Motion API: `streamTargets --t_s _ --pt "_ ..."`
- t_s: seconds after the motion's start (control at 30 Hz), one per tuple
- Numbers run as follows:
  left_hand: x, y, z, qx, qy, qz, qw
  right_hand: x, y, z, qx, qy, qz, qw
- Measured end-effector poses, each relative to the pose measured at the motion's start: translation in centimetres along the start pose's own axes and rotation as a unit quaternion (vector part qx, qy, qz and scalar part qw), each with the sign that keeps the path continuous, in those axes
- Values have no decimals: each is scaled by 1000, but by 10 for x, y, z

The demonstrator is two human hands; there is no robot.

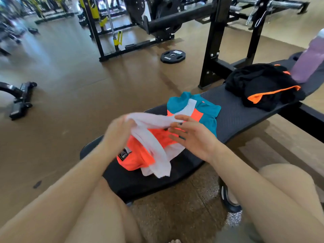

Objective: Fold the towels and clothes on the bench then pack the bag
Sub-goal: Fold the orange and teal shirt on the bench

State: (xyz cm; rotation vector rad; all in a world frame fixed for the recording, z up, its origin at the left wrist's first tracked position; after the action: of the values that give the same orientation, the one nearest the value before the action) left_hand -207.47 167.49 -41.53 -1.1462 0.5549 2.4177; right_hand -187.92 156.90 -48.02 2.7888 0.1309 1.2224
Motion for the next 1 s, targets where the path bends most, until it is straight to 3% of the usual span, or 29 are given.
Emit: streamTargets --t_s 0.03,0.07,0.1,0.13,0.2,0.23,0.27,0.33,0.43,0.53,0.6,0.67,0.73,0.77,0.87,0.97,1.0 --pt "11 -5 24 -45 80 5 996 5 0 9 -54 94 4 994" --pt "32 -9 45 -80 157 29 984 10 1 21 -111 241 2 964" --pt "57 -12 62 -110 207 72 970 13 3 30 -148 419 -9 896" --pt "82 -11 74 -134 234 128 954 10 3 34 -146 583 -28 799" --pt "131 -8 78 -141 261 237 925 -10 0 40 -83 779 -64 619" --pt "142 -7 72 -125 264 267 918 -21 0 46 -57 813 -86 573" --pt "148 -12 65 -111 259 277 919 -27 0 49 -45 827 -103 550" --pt "141 -24 60 -111 211 251 938 -23 -1 50 -71 842 -112 523" --pt "107 -32 59 -122 18 179 976 -7 -2 48 -120 821 -115 546" --pt "77 -31 30 0 -152 76 985 -14 0 47 -94 815 -158 549" --pt "75 -27 -4 148 -232 67 959 -18 3 50 -75 813 -197 543" --pt "80 -17 -31 259 -323 101 905 -8 7 61 -83 808 -225 538" --pt "83 -14 -44 278 -404 91 867 15 11 79 -122 799 -245 535" --pt "82 -14 -48 265 -423 75 863 28 13 88 -147 798 -255 527" --pt "80 -20 -45 208 -444 69 869 57 22 110 -211 811 -275 472" --pt "89 -21 -32 175 -485 116 849 61 29 114 -257 856 -277 353" --pt "92 -19 -31 171 -483 130 849 54 29 108 -254 870 -262 331"
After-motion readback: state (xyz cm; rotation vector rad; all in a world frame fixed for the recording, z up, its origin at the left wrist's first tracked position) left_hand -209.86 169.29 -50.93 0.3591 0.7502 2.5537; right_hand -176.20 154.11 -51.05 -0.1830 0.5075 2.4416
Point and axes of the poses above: each hand's wrist, its own y-axis away from the middle knuckle, its own z-axis out of the back of the hand, x = y × z, the point moved 6 cm from there along -y, towards the middle knuckle, and after that the axes turned 12 degrees about x, right-handed, at the moved point
